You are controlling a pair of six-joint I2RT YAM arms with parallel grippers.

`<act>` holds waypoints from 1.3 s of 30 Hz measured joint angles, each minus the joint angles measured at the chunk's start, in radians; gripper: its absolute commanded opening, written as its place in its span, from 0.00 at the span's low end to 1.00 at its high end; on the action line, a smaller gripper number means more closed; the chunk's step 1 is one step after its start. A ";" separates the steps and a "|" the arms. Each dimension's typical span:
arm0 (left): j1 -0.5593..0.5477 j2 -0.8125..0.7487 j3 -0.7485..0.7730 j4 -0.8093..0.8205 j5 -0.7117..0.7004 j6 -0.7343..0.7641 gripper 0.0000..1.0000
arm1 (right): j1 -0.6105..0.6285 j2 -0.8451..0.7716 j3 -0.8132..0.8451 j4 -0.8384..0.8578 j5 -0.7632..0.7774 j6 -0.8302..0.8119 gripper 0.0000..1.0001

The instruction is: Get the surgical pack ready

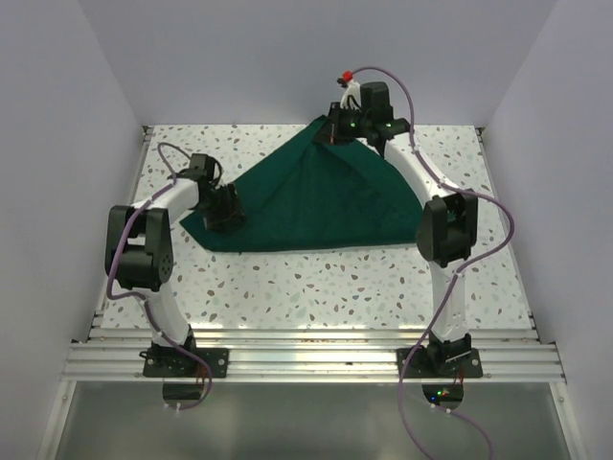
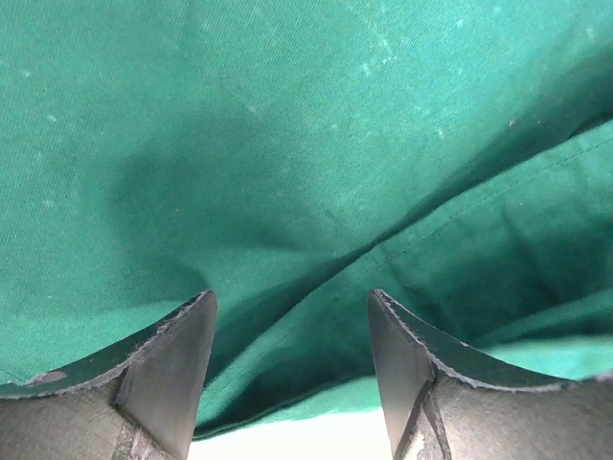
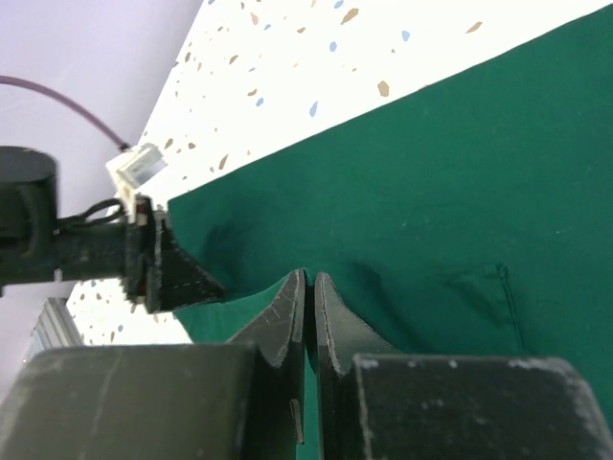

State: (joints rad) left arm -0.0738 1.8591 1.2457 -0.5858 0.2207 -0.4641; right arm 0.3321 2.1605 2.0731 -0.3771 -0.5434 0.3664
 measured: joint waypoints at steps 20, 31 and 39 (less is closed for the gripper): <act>0.025 -0.089 0.034 -0.023 -0.117 0.004 0.83 | 0.000 0.320 0.137 -0.026 0.139 -0.010 0.00; 0.267 -0.091 0.039 -0.037 -0.154 0.012 1.00 | 0.000 0.393 0.181 -0.040 0.159 -0.006 0.00; 0.311 -0.084 0.039 -0.030 -0.140 0.018 0.97 | 0.000 0.427 0.188 -0.055 0.158 0.015 0.04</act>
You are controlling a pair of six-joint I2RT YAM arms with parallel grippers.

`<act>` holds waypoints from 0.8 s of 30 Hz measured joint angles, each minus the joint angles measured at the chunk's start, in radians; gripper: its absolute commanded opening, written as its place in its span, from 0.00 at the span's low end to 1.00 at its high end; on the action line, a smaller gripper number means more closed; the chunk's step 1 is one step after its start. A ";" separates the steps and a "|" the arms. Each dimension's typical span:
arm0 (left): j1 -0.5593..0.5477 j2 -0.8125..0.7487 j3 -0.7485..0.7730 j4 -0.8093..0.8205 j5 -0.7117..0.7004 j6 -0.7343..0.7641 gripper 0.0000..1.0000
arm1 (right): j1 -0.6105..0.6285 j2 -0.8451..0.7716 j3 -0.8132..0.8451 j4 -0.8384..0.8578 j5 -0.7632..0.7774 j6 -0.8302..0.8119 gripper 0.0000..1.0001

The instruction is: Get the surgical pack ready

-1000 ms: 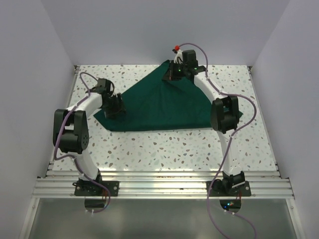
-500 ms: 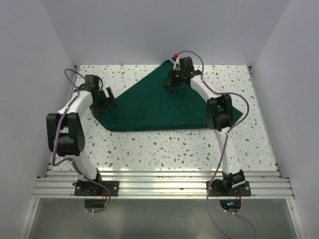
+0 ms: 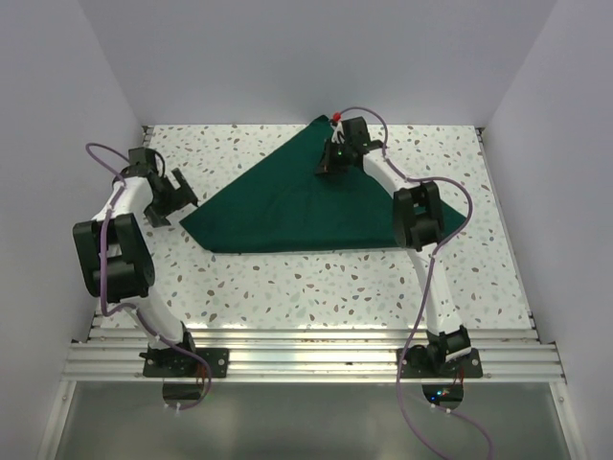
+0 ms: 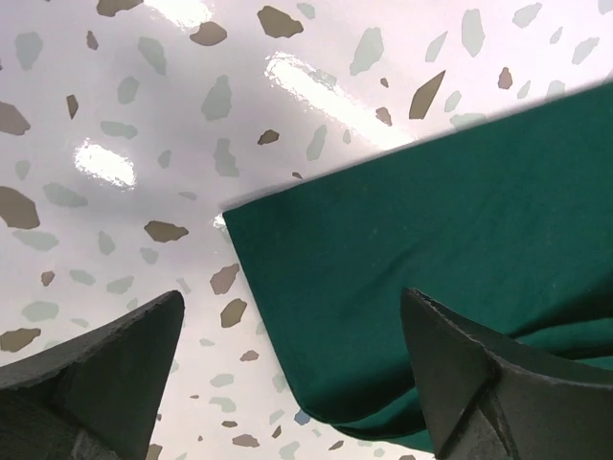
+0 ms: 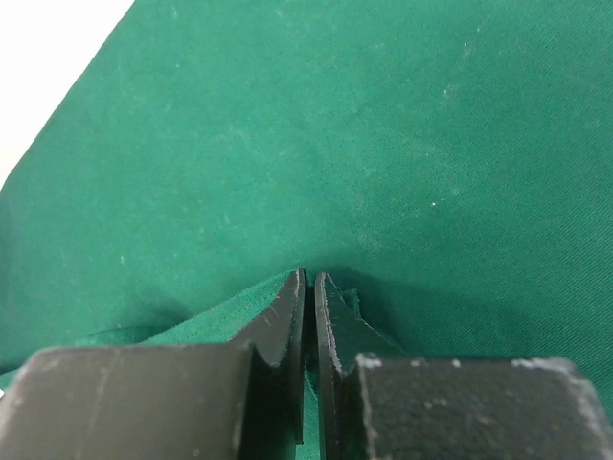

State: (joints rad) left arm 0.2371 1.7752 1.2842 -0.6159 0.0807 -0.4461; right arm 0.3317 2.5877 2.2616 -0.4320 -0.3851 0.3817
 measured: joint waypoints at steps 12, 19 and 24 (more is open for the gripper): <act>0.011 0.101 -0.042 0.051 0.067 0.005 0.85 | 0.000 0.011 0.022 -0.016 0.000 0.013 0.10; 0.013 0.118 -0.042 0.100 0.085 0.008 0.47 | 0.000 0.013 0.029 -0.017 0.000 0.024 0.11; 0.016 0.143 -0.043 0.150 0.153 0.010 0.02 | 0.000 0.017 0.031 -0.018 0.000 0.027 0.12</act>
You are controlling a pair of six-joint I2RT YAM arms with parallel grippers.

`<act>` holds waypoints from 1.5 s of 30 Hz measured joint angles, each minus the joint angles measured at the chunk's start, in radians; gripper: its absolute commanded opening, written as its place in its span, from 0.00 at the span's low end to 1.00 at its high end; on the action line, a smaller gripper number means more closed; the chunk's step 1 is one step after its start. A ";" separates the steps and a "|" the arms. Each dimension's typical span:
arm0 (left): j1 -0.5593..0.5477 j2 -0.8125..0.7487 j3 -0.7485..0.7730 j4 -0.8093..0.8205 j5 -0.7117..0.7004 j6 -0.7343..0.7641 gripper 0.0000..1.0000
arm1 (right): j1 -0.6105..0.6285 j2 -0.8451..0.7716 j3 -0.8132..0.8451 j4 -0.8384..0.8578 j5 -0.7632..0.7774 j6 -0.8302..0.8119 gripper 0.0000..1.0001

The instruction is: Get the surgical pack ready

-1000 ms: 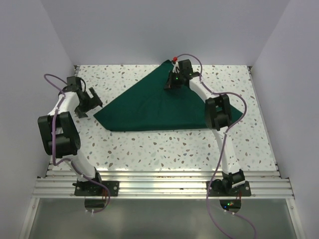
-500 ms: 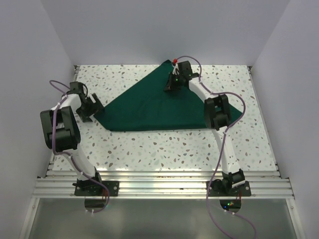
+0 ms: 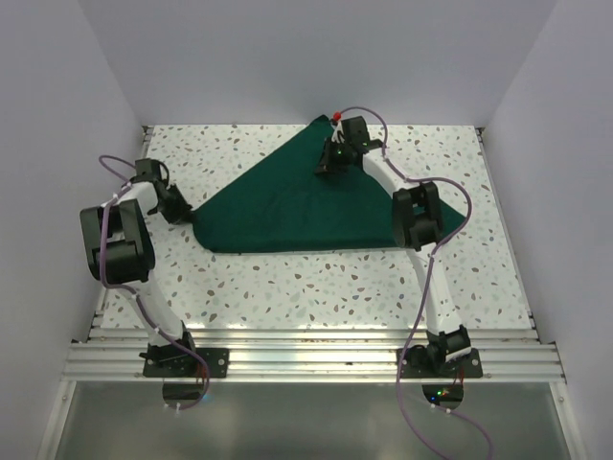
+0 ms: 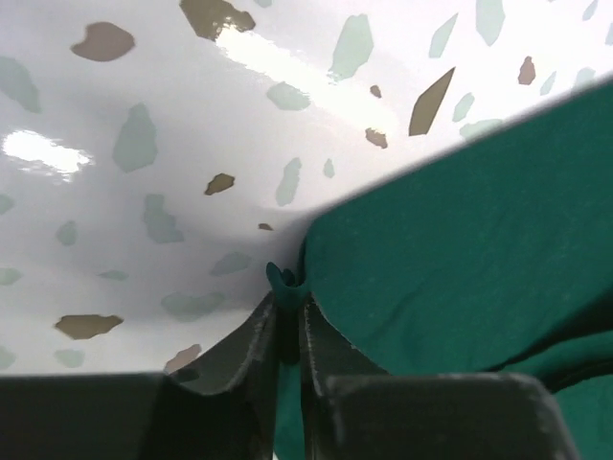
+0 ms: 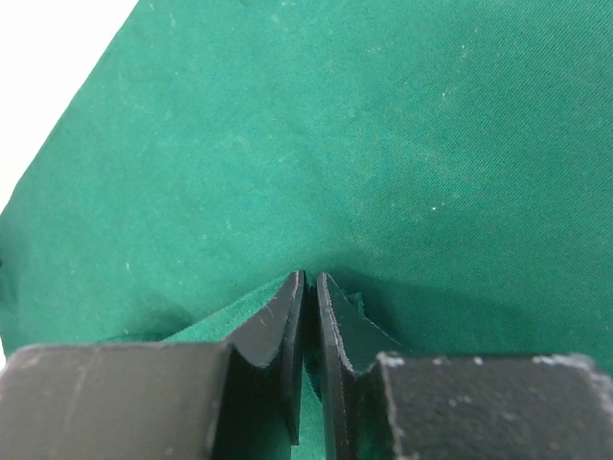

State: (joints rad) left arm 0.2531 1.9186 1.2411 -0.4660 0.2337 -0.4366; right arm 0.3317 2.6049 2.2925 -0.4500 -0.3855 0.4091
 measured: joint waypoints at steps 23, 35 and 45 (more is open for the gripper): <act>-0.282 -0.282 0.058 0.087 0.183 -0.157 0.00 | -0.011 -0.003 0.125 -0.229 0.125 0.146 0.81; -0.494 -0.157 0.213 0.134 0.236 -0.224 0.00 | -0.280 -0.539 -0.478 -0.373 0.230 0.153 0.17; -0.589 0.027 0.386 0.135 0.272 -0.234 0.00 | -0.232 -0.580 -0.634 -0.409 0.183 0.032 0.00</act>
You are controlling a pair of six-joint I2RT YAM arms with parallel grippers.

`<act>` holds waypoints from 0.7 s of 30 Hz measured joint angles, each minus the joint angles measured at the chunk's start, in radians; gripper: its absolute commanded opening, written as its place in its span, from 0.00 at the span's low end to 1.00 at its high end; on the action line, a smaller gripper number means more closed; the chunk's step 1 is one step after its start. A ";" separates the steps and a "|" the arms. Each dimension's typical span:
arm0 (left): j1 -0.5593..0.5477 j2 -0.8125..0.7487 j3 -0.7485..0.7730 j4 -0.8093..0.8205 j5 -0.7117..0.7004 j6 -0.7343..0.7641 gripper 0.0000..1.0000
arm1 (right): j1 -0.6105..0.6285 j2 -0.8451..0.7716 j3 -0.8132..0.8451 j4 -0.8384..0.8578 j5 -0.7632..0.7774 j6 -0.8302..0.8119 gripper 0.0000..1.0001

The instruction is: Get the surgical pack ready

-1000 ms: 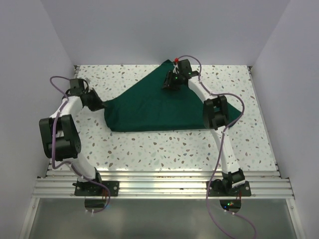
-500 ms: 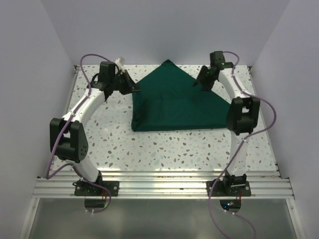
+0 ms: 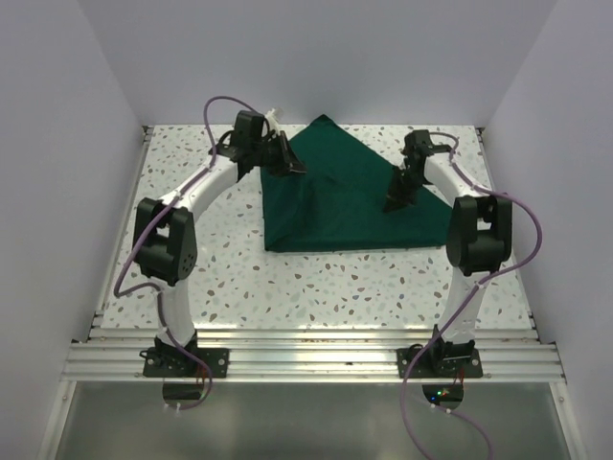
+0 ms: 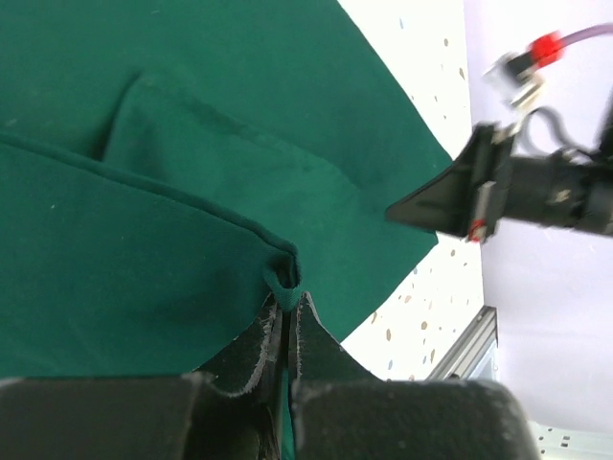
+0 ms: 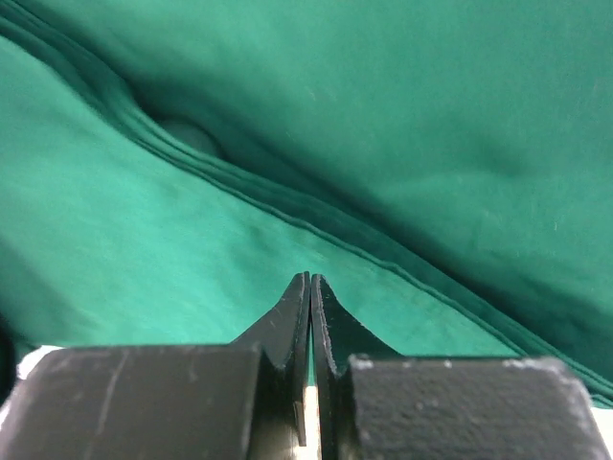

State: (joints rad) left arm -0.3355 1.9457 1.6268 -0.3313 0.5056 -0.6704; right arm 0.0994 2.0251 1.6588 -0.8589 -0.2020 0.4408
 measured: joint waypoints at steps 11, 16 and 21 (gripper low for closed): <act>-0.065 0.112 0.120 0.001 0.038 -0.018 0.00 | -0.003 -0.016 -0.161 0.041 -0.025 -0.039 0.00; -0.103 0.163 0.148 0.001 0.047 -0.028 0.00 | -0.003 0.028 -0.166 0.073 -0.034 -0.037 0.00; -0.133 0.200 0.173 0.002 0.053 -0.037 0.00 | -0.005 0.065 -0.151 0.068 -0.061 -0.030 0.00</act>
State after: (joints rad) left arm -0.4683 2.1456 1.7996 -0.3298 0.5587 -0.7071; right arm 0.0948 2.0899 1.5074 -0.7906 -0.2626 0.4107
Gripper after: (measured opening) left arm 0.019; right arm 0.008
